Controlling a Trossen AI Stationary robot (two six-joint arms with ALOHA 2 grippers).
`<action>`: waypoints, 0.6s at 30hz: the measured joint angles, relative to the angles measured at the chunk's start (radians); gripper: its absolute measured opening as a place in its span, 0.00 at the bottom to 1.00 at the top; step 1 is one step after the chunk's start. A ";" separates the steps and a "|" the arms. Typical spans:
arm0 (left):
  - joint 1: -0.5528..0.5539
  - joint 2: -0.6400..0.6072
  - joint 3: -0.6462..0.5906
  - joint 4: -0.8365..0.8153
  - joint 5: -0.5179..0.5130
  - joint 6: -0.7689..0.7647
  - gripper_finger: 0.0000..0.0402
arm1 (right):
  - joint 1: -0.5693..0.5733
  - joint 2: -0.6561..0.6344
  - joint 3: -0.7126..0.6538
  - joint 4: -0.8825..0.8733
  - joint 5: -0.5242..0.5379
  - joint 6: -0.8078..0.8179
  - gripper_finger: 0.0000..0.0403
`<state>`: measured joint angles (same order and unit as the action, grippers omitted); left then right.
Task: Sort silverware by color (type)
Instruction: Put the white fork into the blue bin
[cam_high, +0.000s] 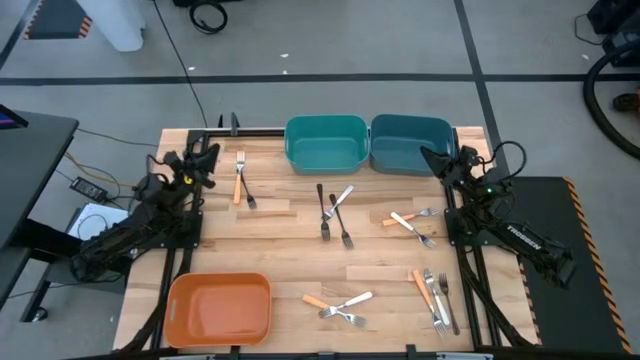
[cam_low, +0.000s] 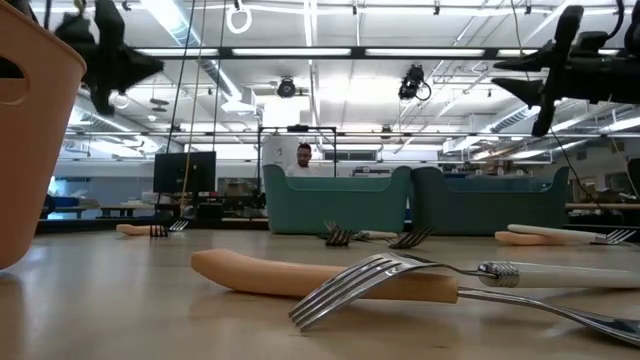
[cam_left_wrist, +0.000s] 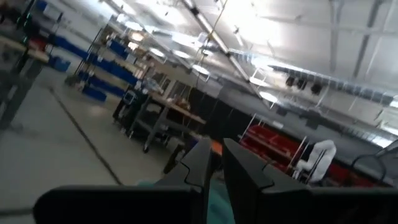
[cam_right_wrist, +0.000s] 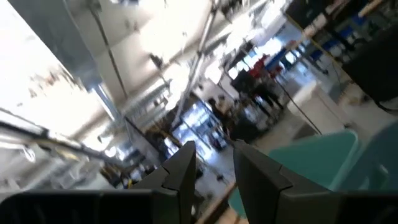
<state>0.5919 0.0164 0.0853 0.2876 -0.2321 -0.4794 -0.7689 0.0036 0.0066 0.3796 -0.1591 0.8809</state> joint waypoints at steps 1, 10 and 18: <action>0.000 0.010 0.031 -0.012 0.000 0.026 0.12 | 0.000 0.000 0.000 0.022 0.009 -0.001 0.29; 0.000 0.177 0.325 -0.294 0.005 0.227 0.12 | 0.000 0.004 0.028 0.157 0.100 -0.036 0.29; 0.000 0.325 0.465 -0.286 0.105 0.232 0.12 | 0.002 0.102 0.150 0.157 0.095 -0.058 0.29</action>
<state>0.5915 0.3417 0.5499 0.0013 -0.1275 -0.2471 -0.7670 0.1055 0.1562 0.5362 -0.0645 0.8225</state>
